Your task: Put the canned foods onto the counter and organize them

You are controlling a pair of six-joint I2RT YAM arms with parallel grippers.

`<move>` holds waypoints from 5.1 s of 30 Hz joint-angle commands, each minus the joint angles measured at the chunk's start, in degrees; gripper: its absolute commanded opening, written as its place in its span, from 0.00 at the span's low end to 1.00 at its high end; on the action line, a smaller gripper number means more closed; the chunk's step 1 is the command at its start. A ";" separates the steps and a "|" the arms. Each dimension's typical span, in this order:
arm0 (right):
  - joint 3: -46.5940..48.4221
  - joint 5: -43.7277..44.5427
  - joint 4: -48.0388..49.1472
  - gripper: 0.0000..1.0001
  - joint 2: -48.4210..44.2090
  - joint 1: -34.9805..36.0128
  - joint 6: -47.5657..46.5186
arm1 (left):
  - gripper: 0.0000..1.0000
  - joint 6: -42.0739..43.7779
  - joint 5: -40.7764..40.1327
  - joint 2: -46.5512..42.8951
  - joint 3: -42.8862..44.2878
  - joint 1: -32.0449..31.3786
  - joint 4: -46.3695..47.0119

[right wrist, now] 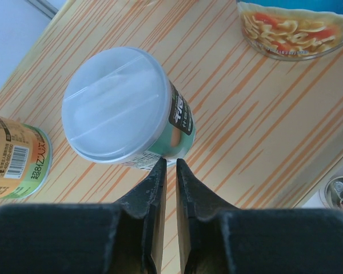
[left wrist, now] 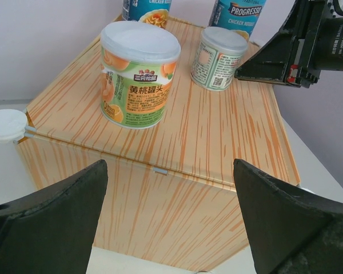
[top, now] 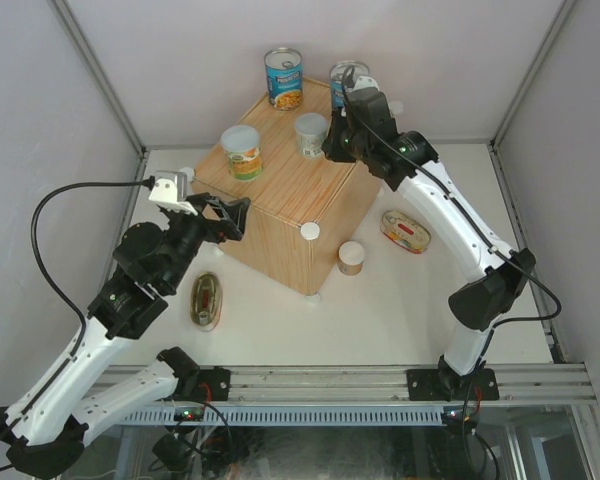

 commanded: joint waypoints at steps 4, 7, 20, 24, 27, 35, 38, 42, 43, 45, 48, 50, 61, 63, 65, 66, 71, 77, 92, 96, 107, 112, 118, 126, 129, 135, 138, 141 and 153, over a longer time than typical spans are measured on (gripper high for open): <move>2.89 2.21 1.44 0.11 -0.24 -0.68 -0.47 | 0.94 1.58 0.59 0.62 2.98 0.72 2.42; 3.23 2.30 1.69 0.11 0.16 -0.84 -0.57 | 0.94 1.73 0.83 1.07 3.11 0.81 2.51; 7.75 -0.27 2.13 0.12 5.27 -0.05 0.34 | 0.94 2.59 1.26 2.15 3.83 1.92 2.78; 9.49 -0.94 2.11 0.12 7.17 0.34 0.77 | 0.94 2.72 1.64 2.10 3.86 2.51 2.58; 11.21 -1.01 2.16 0.12 8.55 0.84 0.92 | 0.94 2.81 1.94 2.17 3.82 3.04 2.43; 16.80 -1.63 1.48 0.12 12.85 0.81 1.11 | 0.94 2.98 3.26 2.21 4.10 4.65 1.98; 18.38 -2.29 1.44 0.12 14.24 0.80 1.25 | 0.94 3.16 3.53 2.33 4.12 5.06 1.81; 20.75 -2.98 1.02 0.12 16.07 1.11 1.56 | 0.94 3.16 4.19 2.41 4.12 5.70 1.77; 21.05 -3.01 1.12 0.12 16.39 1.19 1.60 | 0.94 3.16 4.32 2.50 4.12 5.85 1.77; 21.48 -3.25 1.47 0.12 16.91 1.33 1.79 | 0.94 3.17 4.56 2.49 4.12 6.23 1.70; 22.82 -3.51 1.38 0.12 17.84 1.42 2.05 | 0.94 3.16 4.98 2.52 4.12 6.63 1.67; 23.45 -3.63 1.28 0.12 18.33 1.49 2.21 | 0.94 3.21 5.15 2.43 4.07 6.91 1.68; 25.57 -4.59 1.76 0.12 20.44 1.77 3.24 | 0.94 3.11 5.77 2.39 3.68 7.67 1.68; 26.24 -4.64 1.78 0.12 20.99 1.86 3.34 | 0.94 3.10 5.82 2.34 3.59 7.78 1.76; 26.59 -4.81 1.86 0.12 21.40 1.91 3.56 | 0.94 3.07 5.92 2.29 3.47 7.97 1.76; 26.66 -4.86 1.98 0.12 21.63 1.94 3.70 | 0.94 3.07 6.00 2.32 3.50 8.04 1.76; 26.83 -4.94 2.84 0.13 22.16 1.95 4.21 | 0.94 3.08 6.35 2.55 3.50 8.66 1.90; 28.06 -5.37 3.13 0.13 23.28 1.71 4.86 | 0.94 3.07 7.02 2.91 3.66 9.28 1.83; 20.24 -3.29 4.13 0.15 16.71 1.94 3.23 | 0.94 2.86 8.69 4.29 4.98 10.83 1.67; 16.49 -2.90 4.48 0.16 13.40 2.65 2.34 | 0.94 2.56 8.84 4.54 5.17 10.83 2.00; 9.21 -2.57 5.38 0.18 7.05 6.92 1.02 | 0.94 2.23 7.98 3.04 4.65 10.83 2.13; 9.17 -3.14 5.01 0.18 6.53 8.99 0.68 | 0.94 2.21 6.98 1.85 4.56 10.83 1.82; 10.00 -4.07 5.01 0.18 7.34 10.67 0.88 | 0.94 2.11 5.32 0.54 4.48 10.83 1.37; 14.74 -5.20 4.26 0.19 10.29 12.24 0.97 | 0.94 1.20 3.36 -0.85 3.79 10.83 1.11; 16.99 -5.50 3.79 0.19 11.58 12.73 0.89 | 0.94 0.93 2.72 -1.22 3.64 10.83 1.07; 19.51 -6.32 3.44 0.19 13.90 12.93 1.26 | 0.94 0.35 2.38 -1.59 3.33 10.83 1.00; 19.76 -6.90 3.88 0.19 14.46 12.85 1.91 | 0.94 0.30 1.84 -1.62 3.45 10.83 1.15; 20.71 -7.22 3.76 0.19 15.27 12.93 1.90 | 0.94 0.75 1.54 -1.59 3.72 10.83 0.64; 21.22 -6.20 2.73 0.19 15.35 11.47 1.09 | 0.94 0.59 1.06 -2.33 2.95 10.83 0.93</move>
